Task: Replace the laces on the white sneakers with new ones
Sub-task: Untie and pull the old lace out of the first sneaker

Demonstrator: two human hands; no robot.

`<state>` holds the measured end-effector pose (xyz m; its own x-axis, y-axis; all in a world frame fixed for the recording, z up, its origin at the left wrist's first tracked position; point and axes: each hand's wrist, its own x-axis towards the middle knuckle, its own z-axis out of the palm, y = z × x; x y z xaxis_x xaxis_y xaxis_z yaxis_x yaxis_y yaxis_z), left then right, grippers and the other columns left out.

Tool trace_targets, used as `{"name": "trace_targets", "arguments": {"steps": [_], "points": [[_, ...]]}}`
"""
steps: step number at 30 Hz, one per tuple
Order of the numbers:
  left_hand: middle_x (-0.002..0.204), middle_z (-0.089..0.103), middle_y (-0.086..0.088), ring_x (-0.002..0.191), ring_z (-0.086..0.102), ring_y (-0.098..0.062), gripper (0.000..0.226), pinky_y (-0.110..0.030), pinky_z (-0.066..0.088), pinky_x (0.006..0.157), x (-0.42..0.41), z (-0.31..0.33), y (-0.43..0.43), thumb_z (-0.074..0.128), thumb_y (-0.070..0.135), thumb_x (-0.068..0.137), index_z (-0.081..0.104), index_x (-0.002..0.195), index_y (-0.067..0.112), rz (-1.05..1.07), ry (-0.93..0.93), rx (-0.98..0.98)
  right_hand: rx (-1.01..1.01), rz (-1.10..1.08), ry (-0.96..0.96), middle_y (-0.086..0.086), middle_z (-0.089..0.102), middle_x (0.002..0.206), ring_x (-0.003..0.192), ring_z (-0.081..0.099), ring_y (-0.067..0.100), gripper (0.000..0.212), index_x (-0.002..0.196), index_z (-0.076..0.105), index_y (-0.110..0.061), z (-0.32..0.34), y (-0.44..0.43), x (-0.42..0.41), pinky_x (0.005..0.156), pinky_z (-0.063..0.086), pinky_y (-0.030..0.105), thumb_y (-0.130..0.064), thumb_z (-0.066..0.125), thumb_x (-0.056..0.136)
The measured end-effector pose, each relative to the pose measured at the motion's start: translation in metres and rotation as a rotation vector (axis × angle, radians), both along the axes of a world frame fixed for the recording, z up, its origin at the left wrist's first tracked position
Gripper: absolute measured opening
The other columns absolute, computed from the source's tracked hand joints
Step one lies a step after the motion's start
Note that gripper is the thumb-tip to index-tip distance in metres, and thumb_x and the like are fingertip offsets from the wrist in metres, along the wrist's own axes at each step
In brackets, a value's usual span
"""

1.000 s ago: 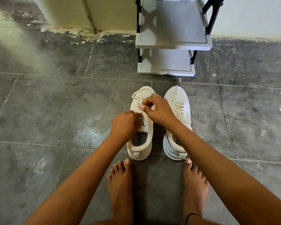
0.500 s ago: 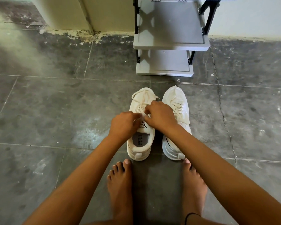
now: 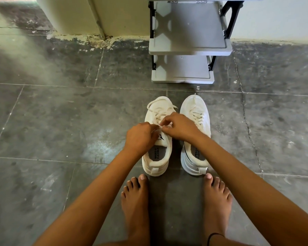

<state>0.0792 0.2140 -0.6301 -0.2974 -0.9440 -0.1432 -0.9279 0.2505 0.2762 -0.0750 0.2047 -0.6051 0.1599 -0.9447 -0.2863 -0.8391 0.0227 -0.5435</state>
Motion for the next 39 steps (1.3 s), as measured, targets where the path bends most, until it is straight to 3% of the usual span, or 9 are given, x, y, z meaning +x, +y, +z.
{"name": "trace_targets", "arguments": {"steps": [4,8,13,15,19,23,30,36,39], "points": [[0.107,0.065,-0.002,0.093,0.061,-0.023,0.031,-0.033,0.048,0.067,-0.002,0.000,-0.001,0.043,0.039,0.096,0.062,0.120,0.032,-0.010,-0.023,0.005,-0.112,0.043,0.184,0.004,0.055,0.115,0.108,0.052,0.023,0.036,0.110,0.064,-0.022,-0.007,0.003,0.009,0.077,0.038,0.031,-0.044,0.061,0.082],[0.105,0.064,-0.002,0.090,0.061,-0.023,0.032,-0.029,0.043,0.062,-0.002,-0.002,-0.001,0.043,0.038,0.097,0.063,0.120,0.028,-0.024,-0.006,-0.022,-0.207,0.100,0.367,0.006,0.056,0.114,0.109,0.051,0.026,0.030,0.109,0.064,-0.014,-0.003,-0.002,0.015,0.080,0.040,0.034,-0.033,0.054,0.089],[0.103,0.064,-0.002,0.085,0.061,-0.022,0.032,-0.028,0.040,0.058,0.002,-0.005,-0.001,0.041,0.038,0.098,0.064,0.118,0.028,-0.016,-0.013,-0.036,-0.109,-0.118,-0.347,0.009,0.059,0.086,0.081,0.055,0.019,0.015,0.080,0.063,-0.001,0.021,-0.009,0.014,0.078,0.043,0.032,-0.015,0.067,0.084],[0.104,0.064,-0.002,0.086,0.061,-0.022,0.032,-0.027,0.038,0.058,0.002,-0.005,-0.001,0.043,0.038,0.097,0.064,0.119,0.028,-0.017,0.005,-0.028,-0.103,-0.167,-0.397,0.017,0.064,0.092,0.080,0.057,0.021,0.019,0.084,0.064,0.005,0.021,-0.010,0.011,0.078,0.045,0.032,-0.014,0.067,0.084],[0.105,0.064,-0.002,0.089,0.061,-0.023,0.032,-0.031,0.046,0.063,-0.001,-0.005,-0.001,0.044,0.038,0.096,0.062,0.121,0.028,-0.025,-0.011,-0.028,-0.093,-0.145,-0.112,-0.001,0.055,0.094,0.090,0.058,0.018,0.021,0.089,0.067,-0.011,0.004,-0.008,0.000,0.084,0.047,0.035,-0.032,0.067,0.084],[0.104,0.064,-0.003,0.088,0.061,-0.022,0.032,-0.032,0.048,0.063,-0.001,-0.005,0.000,0.044,0.038,0.096,0.063,0.119,0.025,-0.021,-0.020,-0.035,-0.118,-0.074,0.027,-0.003,0.055,0.096,0.089,0.057,0.017,0.030,0.090,0.068,-0.020,-0.002,-0.002,-0.002,0.076,0.047,0.033,-0.046,0.071,0.075],[0.105,0.064,-0.003,0.087,0.062,-0.023,0.031,-0.030,0.045,0.060,-0.003,-0.004,-0.001,0.044,0.037,0.097,0.064,0.117,0.027,-0.038,-0.019,-0.043,-0.225,0.078,0.291,0.006,0.053,0.112,0.099,0.056,0.026,0.026,0.106,0.065,-0.017,-0.009,0.006,0.013,0.067,0.038,0.030,-0.032,0.055,0.089],[0.099,0.064,-0.003,0.081,0.061,-0.023,0.031,-0.029,0.042,0.057,-0.003,-0.006,0.000,0.044,0.037,0.096,0.067,0.112,0.022,-0.027,-0.014,-0.051,-0.154,-0.164,-0.288,0.000,0.051,0.098,0.085,0.054,0.018,0.010,0.083,0.059,-0.013,0.007,-0.006,0.028,0.083,0.047,0.040,-0.019,0.057,0.091],[0.100,0.064,-0.002,0.082,0.061,-0.023,0.033,-0.029,0.042,0.058,-0.002,-0.005,0.000,0.043,0.039,0.097,0.066,0.114,0.023,-0.012,0.018,-0.054,-0.222,-0.263,-0.326,0.002,0.056,0.106,0.089,0.057,0.017,0.009,0.097,0.062,-0.012,0.010,-0.008,0.027,0.085,0.047,0.039,-0.017,0.056,0.091]]}}
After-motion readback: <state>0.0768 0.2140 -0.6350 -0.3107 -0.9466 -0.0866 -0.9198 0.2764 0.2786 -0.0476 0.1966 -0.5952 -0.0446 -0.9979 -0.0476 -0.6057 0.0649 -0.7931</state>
